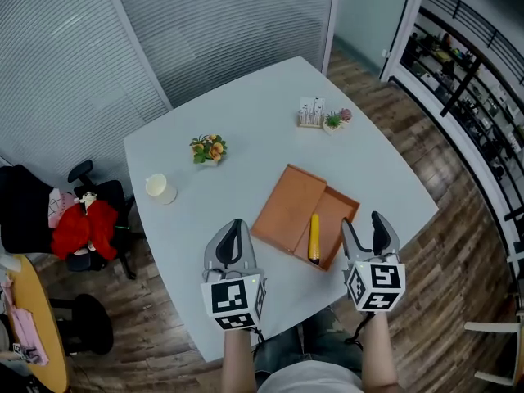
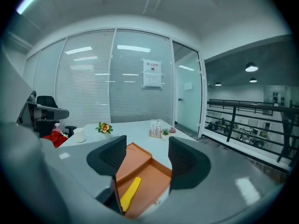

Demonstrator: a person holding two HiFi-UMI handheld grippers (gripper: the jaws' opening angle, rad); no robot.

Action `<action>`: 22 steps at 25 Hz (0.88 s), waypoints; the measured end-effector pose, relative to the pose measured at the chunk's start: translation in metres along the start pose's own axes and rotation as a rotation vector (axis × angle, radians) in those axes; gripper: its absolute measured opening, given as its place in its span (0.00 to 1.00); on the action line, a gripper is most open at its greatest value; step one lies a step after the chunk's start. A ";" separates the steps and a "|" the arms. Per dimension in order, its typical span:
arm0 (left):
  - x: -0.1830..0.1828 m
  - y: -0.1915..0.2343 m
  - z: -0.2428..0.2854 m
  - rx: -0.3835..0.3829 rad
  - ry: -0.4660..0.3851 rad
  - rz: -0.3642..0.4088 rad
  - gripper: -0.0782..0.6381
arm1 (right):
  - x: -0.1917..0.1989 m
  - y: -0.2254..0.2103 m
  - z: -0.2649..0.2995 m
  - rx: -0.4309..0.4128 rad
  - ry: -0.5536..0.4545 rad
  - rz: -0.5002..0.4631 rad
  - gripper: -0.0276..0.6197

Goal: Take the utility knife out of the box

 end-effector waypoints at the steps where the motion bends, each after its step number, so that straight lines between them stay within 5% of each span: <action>1: 0.001 0.001 0.001 -0.006 0.004 -0.002 0.11 | 0.002 0.001 0.004 -0.011 0.016 -0.002 0.51; 22: 0.045 0.008 0.036 -0.076 0.139 -0.049 0.11 | 0.084 0.018 0.070 -0.153 0.369 0.089 0.47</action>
Point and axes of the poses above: the fingertips, and each gripper's own axes: z forward along the fingers, y to its left, x out of its underside, the point moved 4 cm from there along -z, backward along the fingers, and after that the axes turned 1 degree about y, right-handed, at the moved point
